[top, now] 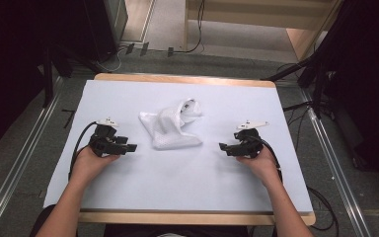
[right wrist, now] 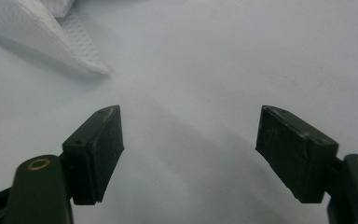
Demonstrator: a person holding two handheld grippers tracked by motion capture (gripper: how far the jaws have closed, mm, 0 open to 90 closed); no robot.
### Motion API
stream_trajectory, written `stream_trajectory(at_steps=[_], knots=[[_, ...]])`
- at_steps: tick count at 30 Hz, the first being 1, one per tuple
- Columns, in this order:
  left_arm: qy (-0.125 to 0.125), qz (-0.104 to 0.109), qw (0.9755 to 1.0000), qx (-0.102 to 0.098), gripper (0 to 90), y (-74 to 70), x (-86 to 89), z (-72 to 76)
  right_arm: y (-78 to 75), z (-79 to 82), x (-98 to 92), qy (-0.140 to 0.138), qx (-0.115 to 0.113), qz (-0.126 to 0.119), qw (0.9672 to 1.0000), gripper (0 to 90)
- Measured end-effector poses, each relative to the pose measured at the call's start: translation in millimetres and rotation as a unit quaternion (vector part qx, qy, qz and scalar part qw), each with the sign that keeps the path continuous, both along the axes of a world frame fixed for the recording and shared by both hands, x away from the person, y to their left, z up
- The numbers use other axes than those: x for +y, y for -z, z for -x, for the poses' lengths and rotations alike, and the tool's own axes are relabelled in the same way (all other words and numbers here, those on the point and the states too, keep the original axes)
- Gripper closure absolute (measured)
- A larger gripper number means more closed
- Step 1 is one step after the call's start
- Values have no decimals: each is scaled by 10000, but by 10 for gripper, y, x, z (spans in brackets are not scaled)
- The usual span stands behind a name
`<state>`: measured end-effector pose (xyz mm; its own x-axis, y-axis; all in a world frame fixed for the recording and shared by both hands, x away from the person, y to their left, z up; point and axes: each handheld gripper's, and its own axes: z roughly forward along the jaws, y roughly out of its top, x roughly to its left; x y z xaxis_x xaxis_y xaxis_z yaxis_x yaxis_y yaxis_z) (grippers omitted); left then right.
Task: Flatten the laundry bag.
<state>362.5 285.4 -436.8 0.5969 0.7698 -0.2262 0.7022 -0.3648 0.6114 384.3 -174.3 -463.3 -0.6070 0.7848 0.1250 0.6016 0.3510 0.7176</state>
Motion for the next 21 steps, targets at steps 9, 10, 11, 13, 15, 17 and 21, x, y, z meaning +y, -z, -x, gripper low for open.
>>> stream_trajectory(at_steps=[9, 10, 11, 13, 15, 17, 21], knots=[[-9, 67, 10000, -6, 403, -12, 18, 4, -41, -9, -4, -26, 89, -39, 9999, 357], [-22, 93, 10000, 2, 402, -14, 22, 4, -44, -12, -3, -22, 140, -47, 9999, 363], [-16, 124, 9999, 15, 400, -14, 28, 1, -43, -16, -2, -18, 172, -68, 9998, 368], [-37, 153, 9999, 27, 397, -14, 30, 1, -40, -21, -1, -8, 215, -53, 9998, 370], [-48, 156, 9999, 32, 397, -15, 30, 4, -38, -23, -2, -18, 249, -25, 9997, 373], [-56, 174, 9998, 30, 397, -17, 28, 7, -36, -23, -1, -27, 261, -17, 9997, 374], [-62, 180, 9998, 35, 395, -16, 29, 7, -37, -19, 5, -31, 289, -16, 9996, 383]])
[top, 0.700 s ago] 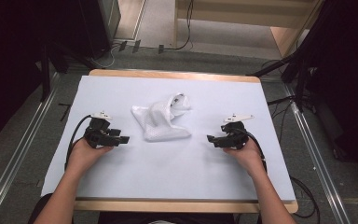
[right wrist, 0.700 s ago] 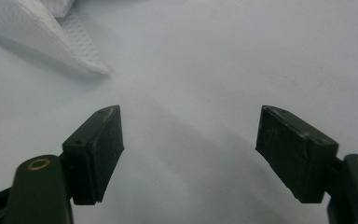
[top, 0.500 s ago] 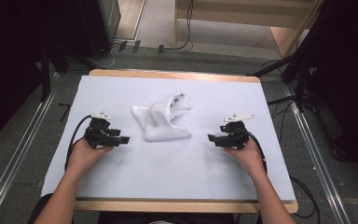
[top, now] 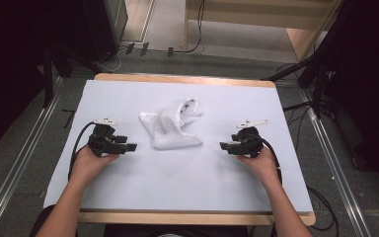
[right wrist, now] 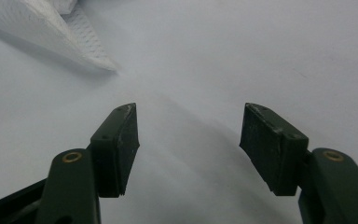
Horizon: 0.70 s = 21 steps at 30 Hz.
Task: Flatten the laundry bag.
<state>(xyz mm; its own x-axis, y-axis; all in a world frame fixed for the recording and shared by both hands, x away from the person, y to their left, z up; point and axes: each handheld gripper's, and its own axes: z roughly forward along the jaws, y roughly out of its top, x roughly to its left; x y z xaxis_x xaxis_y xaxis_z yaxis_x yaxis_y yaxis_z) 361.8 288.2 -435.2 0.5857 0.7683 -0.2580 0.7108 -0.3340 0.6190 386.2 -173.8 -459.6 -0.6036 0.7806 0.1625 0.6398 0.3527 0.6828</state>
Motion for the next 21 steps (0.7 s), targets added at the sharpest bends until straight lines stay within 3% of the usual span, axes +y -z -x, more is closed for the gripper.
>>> stream_trajectory(at_steps=[21], knots=[[-83, 23, 10000, 7, 387, 6, 49, 23, 9, -35, 24, -56, 29, 70, 10000, 404]])
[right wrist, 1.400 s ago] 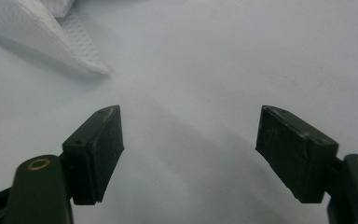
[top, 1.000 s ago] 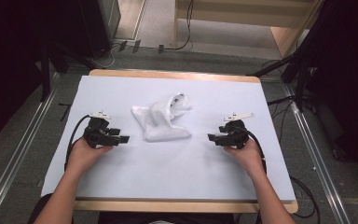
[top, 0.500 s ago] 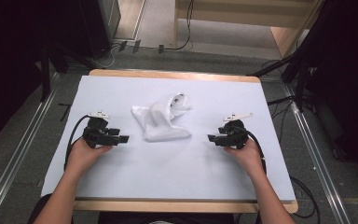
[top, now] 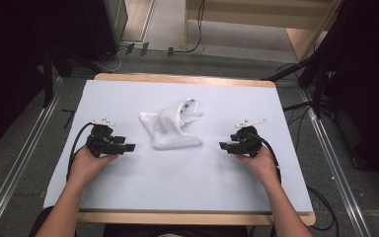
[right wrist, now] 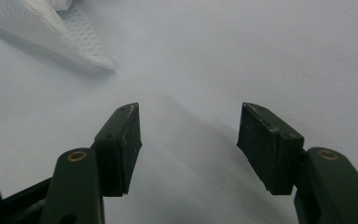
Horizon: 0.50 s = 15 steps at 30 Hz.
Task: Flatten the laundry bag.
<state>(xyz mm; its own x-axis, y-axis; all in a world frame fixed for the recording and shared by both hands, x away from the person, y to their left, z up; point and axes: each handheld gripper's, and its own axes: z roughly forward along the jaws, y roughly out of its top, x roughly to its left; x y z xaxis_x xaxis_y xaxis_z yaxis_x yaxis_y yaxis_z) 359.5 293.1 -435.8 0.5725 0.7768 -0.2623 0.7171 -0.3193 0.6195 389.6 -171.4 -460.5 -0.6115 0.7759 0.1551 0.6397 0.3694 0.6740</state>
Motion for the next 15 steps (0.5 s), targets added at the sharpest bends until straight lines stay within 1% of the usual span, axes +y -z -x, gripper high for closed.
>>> stream_trajectory(at_steps=[2, 3, 11, 12, 15], knots=[[-10, 4, 10000, 6, 387, -1, 4, 6, -5, 0, 9, 28, 33, 6, 10000, 409], [-16, -4, 10000, 4, 387, -3, 6, 9, -5, -5, 9, 1, 11, 14, 10000, 411], [-64, 0, 10000, -6, 387, -5, 35, 30, -22, -17, 39, -6, 42, -16, 10000, 420], [-82, 11, 10000, -10, 388, -7, 38, 33, -25, -18, 45, -3, 73, -27, 10000, 422], [-95, 36, 9999, -1, 388, -11, 50, 46, -29, -24, 58, -14, 67, -32, 10000, 425]])
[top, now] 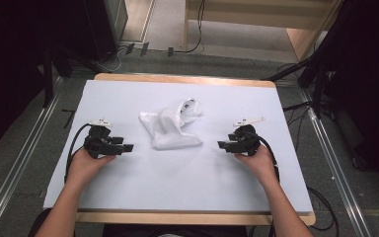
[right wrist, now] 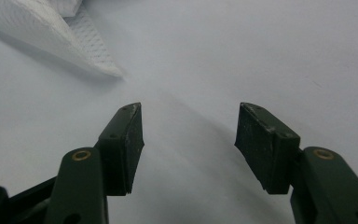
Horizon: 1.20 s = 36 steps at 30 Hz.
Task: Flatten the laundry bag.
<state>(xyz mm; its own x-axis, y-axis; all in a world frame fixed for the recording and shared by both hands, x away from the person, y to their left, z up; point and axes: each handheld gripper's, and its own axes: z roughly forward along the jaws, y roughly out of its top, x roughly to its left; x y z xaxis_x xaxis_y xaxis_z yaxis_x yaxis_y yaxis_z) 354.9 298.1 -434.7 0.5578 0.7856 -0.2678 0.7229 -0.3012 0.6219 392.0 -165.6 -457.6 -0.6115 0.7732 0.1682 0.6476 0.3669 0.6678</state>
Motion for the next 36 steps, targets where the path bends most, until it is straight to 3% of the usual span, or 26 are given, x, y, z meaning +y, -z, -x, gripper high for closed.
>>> stream_trajectory(at_steps=[17, 26, 36], knots=[[-213, 64, 9998, 0, 388, 8, 156, 130, -51, -119, 152, -149, -25, -16, 9999, 453], [-263, 70, 9996, 37, 390, 18, 181, 174, -145, -364, 295, -76, -87, -137, 9998, 486], [-206, 149, 9997, 16, 390, 12, 177, 177, -133, -674, 502, -171, -32, -6, 9998, 453]])
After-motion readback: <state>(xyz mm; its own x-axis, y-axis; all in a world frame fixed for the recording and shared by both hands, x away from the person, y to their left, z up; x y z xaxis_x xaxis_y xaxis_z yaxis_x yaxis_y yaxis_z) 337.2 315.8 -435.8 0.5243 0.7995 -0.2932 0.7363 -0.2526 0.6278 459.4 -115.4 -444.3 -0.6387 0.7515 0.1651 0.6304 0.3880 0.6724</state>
